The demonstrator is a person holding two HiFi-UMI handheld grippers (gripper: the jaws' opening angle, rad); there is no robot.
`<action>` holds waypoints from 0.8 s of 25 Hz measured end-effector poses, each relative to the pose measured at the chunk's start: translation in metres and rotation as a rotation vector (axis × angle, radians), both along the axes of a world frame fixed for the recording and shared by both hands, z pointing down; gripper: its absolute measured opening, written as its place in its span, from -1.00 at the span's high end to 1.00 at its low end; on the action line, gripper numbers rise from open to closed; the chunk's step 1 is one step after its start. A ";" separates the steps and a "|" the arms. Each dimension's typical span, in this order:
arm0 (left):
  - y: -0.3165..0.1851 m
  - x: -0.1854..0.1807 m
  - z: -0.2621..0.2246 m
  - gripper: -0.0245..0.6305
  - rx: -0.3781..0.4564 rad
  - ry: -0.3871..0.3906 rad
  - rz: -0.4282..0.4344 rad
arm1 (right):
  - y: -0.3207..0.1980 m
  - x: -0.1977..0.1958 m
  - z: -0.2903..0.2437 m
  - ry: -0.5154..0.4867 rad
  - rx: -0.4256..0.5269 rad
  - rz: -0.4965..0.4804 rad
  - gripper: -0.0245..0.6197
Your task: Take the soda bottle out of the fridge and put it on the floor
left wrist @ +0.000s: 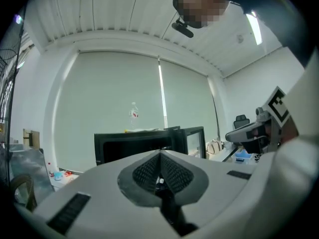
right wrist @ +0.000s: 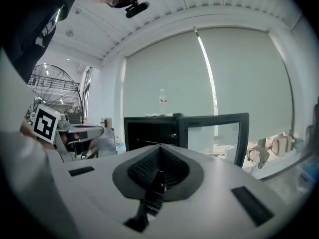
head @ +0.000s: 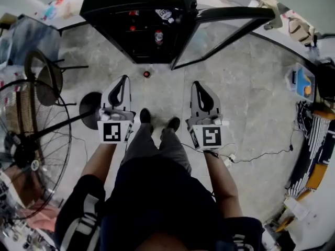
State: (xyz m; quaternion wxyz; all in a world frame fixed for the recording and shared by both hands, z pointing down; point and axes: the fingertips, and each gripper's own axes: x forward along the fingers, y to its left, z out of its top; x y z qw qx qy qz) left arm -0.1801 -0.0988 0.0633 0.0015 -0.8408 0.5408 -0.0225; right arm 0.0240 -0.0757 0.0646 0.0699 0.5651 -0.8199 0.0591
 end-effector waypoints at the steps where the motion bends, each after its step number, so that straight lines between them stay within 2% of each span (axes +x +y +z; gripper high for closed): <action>1: 0.004 0.001 -0.010 0.85 0.007 0.002 -0.001 | 0.004 0.003 -0.008 0.002 0.007 0.011 0.87; 10: 0.032 0.006 -0.079 0.85 0.046 -0.003 0.010 | 0.037 0.029 -0.069 0.004 0.046 0.092 0.87; 15: 0.054 0.007 -0.099 0.85 0.047 -0.007 0.016 | 0.063 0.044 -0.096 0.029 0.089 0.140 0.87; 20: 0.063 0.006 -0.117 0.85 0.083 -0.015 0.013 | 0.083 0.054 -0.109 0.075 0.107 0.161 0.87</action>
